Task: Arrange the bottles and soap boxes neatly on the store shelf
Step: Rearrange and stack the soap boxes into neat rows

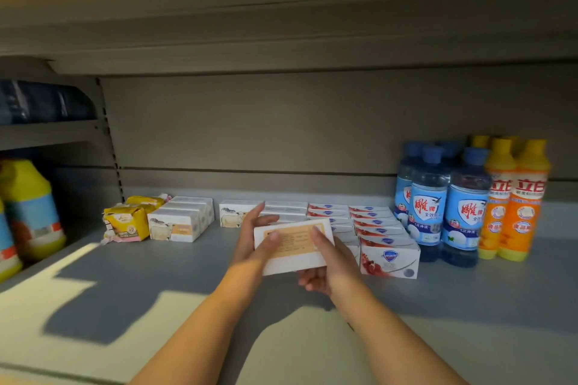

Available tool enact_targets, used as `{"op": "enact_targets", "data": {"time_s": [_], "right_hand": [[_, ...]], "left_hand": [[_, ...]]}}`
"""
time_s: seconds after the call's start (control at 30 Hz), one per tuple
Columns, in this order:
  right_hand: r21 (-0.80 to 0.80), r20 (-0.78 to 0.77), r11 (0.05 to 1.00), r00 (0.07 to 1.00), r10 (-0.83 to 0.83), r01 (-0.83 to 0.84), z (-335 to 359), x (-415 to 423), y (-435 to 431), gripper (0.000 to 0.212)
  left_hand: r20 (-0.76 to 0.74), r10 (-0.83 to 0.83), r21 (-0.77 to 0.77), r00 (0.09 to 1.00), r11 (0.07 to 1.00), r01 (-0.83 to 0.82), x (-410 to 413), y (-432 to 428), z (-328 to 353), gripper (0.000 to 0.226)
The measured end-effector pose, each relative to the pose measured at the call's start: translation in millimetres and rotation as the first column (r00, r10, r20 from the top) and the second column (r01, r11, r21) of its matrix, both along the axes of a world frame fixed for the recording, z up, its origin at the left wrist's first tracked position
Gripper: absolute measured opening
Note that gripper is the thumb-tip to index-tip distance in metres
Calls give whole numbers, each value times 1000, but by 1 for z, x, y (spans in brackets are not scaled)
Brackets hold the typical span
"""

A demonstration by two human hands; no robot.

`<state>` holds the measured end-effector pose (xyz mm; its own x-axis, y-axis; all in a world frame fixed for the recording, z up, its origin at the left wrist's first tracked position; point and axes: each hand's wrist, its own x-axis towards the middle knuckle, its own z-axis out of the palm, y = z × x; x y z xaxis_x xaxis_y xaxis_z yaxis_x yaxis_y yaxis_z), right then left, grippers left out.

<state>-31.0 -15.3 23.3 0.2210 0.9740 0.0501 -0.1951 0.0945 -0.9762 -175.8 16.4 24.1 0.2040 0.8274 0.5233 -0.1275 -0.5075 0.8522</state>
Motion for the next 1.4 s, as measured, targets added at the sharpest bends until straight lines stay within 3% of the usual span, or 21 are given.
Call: {"op": "enact_targets", "data": {"time_s": [0.17, 0.23, 0.3, 0.37, 0.53, 0.6, 0.67, 0.73, 0.8, 0.93, 1.03, 1.13, 1.2, 1.3, 1.4], "right_hand": [[-159, -267, 985, 964, 18, -62, 0, -1, 1, 43], [-184, -401, 979, 916, 10, -92, 0, 1, 1, 42], [-197, -452, 973, 892, 21, -123, 0, 3, 0, 42], [-208, -373, 963, 924, 84, -172, 0, 5, -2, 47], [-108, -151, 979, 976, 155, -172, 8, -3, -3, 41], [-5, -122, 994, 987, 104, -106, 8, -8, -3, 46], [163, 43, 984, 997, 66, -72, 1, -9, -6, 63], [266, 298, 957, 954, 32, -115, -9, -10, -9, 74], [340, 392, 936, 919, -51, -93, -13, -10, -10, 83], [492, 438, 870, 874, -209, -38, -8, -3, -9, 62], [401, 294, 910, 926, -237, 106, -3, 0, -8, 35], [264, 78, 946, 973, -215, 188, 5, 1, -7, 18], [152, 0, 974, 985, -173, 171, 9, 2, -6, 20], [-11, -96, 996, 992, -86, 85, 11, 0, -7, 17], [-88, -211, 995, 977, 16, -35, 12, -2, -10, 21]], "left_hand": [[-126, -73, 148, 989, 985, 91, -3, -13, 2, 78], [-208, -17, 228, 978, 971, 65, -1, -17, 3, 91], [-241, 100, 327, 965, 945, -16, 2, -18, 4, 86], [-190, 157, 353, 969, 932, -82, 4, -18, 5, 76], [76, 137, 134, 988, 980, -147, 2, -15, 5, 50], [106, 146, 92, 983, 983, -156, 0, -13, 6, 41], [176, 126, -19, 976, 992, -124, 1, -10, 6, 30], [313, 8, -190, 950, 980, 54, 2, -8, 8, 37], [395, -100, -300, 913, 925, 231, 3, -7, 9, 60], [248, -98, -341, 964, 922, 182, 8, -7, 12, 69], [-18, 61, -193, 998, 979, -64, 10, -11, 8, 27], [-187, 58, -60, 981, 996, -70, 8, -18, 5, 16], [-136, -28, -56, 990, 998, 20, 5, -21, 6, 29], [-137, -71, 17, 988, 997, 74, 0, -18, 6, 77], [-244, 7, 181, 970, 983, 38, -3, -16, 7, 88]]}}
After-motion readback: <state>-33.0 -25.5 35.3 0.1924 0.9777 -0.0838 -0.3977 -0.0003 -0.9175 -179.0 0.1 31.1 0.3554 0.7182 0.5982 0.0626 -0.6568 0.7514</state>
